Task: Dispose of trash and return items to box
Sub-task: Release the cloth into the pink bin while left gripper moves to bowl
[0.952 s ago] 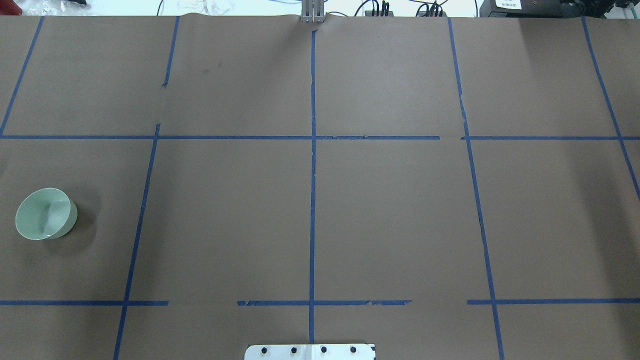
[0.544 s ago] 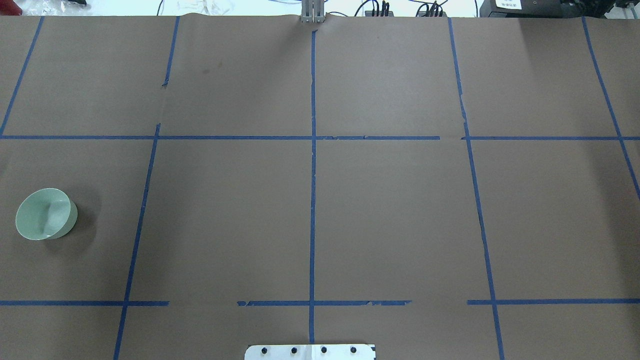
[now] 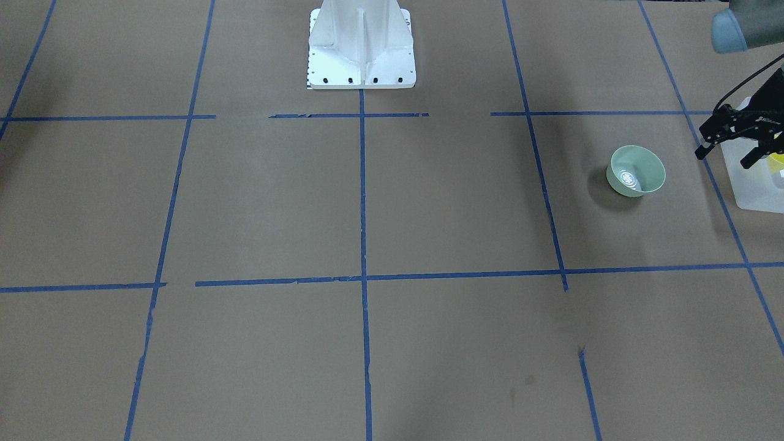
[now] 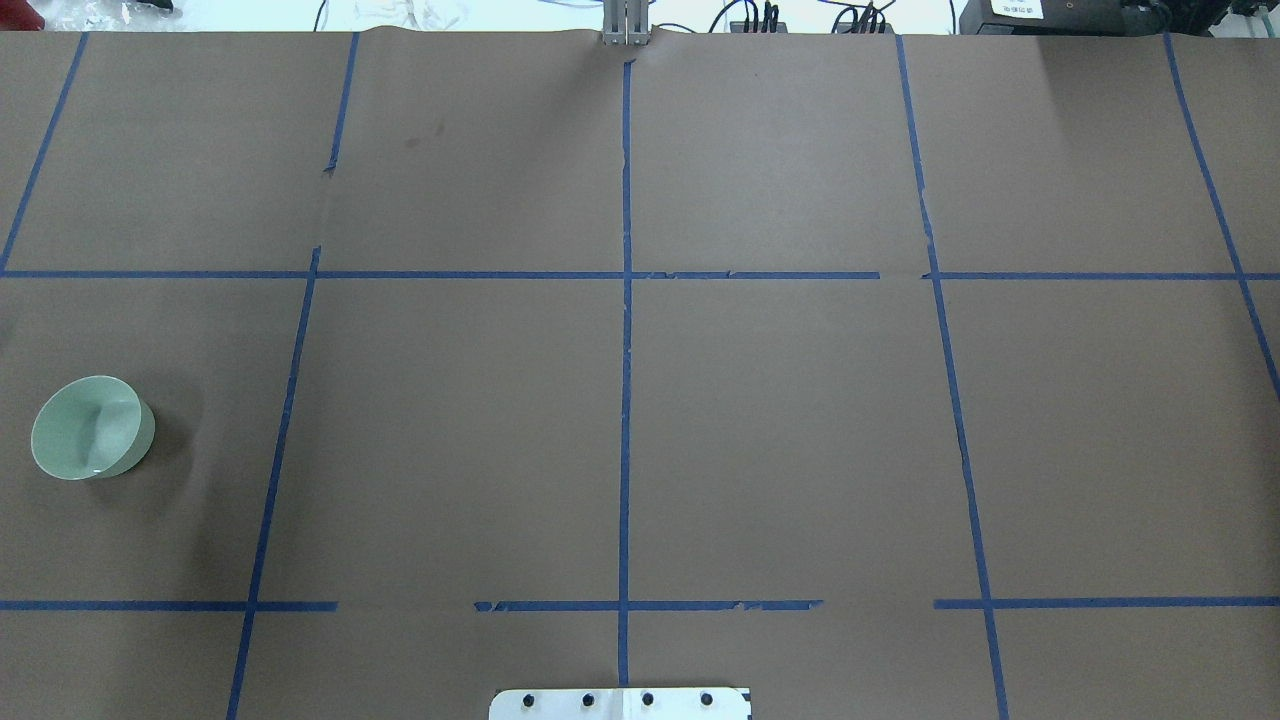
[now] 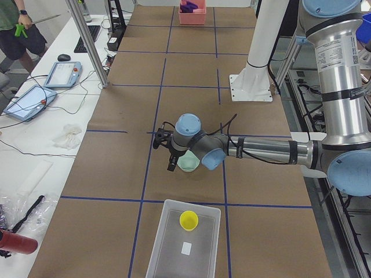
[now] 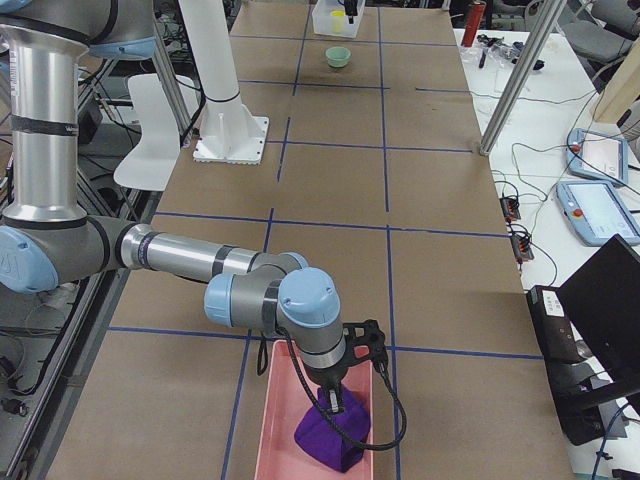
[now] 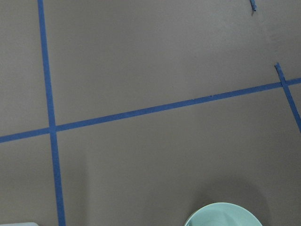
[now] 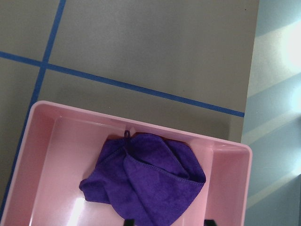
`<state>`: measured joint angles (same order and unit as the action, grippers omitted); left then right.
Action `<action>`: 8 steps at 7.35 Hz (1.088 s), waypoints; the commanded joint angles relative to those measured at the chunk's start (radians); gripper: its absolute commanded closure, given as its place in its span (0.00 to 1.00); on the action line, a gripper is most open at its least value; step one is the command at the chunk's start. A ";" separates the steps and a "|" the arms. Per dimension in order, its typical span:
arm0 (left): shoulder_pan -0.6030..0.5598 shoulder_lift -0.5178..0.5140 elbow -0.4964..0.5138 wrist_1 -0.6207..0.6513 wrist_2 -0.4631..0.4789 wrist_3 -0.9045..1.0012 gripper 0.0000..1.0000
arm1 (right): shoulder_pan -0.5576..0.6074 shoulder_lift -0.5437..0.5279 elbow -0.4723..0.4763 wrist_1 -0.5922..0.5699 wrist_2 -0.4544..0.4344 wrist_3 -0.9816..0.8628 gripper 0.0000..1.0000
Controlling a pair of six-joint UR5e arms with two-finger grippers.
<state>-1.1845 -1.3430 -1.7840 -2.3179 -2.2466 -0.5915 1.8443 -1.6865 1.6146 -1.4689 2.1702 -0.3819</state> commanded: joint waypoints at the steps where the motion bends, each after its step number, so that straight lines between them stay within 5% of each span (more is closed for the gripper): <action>1: 0.086 0.017 0.015 -0.051 0.068 -0.097 0.00 | -0.025 -0.002 0.040 0.005 0.097 0.195 0.00; 4: 0.222 0.021 0.116 -0.220 0.157 -0.268 0.01 | -0.147 -0.036 0.265 -0.055 0.105 0.396 0.00; 6: 0.282 0.021 0.178 -0.299 0.179 -0.304 0.04 | -0.203 -0.036 0.295 -0.068 0.129 0.446 0.00; 7: 0.289 0.021 0.193 -0.301 0.179 -0.301 0.14 | -0.238 -0.035 0.291 -0.067 0.144 0.465 0.00; 8: 0.293 0.021 0.193 -0.299 0.177 -0.303 0.46 | -0.250 -0.033 0.291 -0.065 0.148 0.451 0.00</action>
<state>-0.9030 -1.3224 -1.6014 -2.6112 -2.0701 -0.8907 1.6219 -1.7211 1.9040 -1.5344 2.3067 0.0682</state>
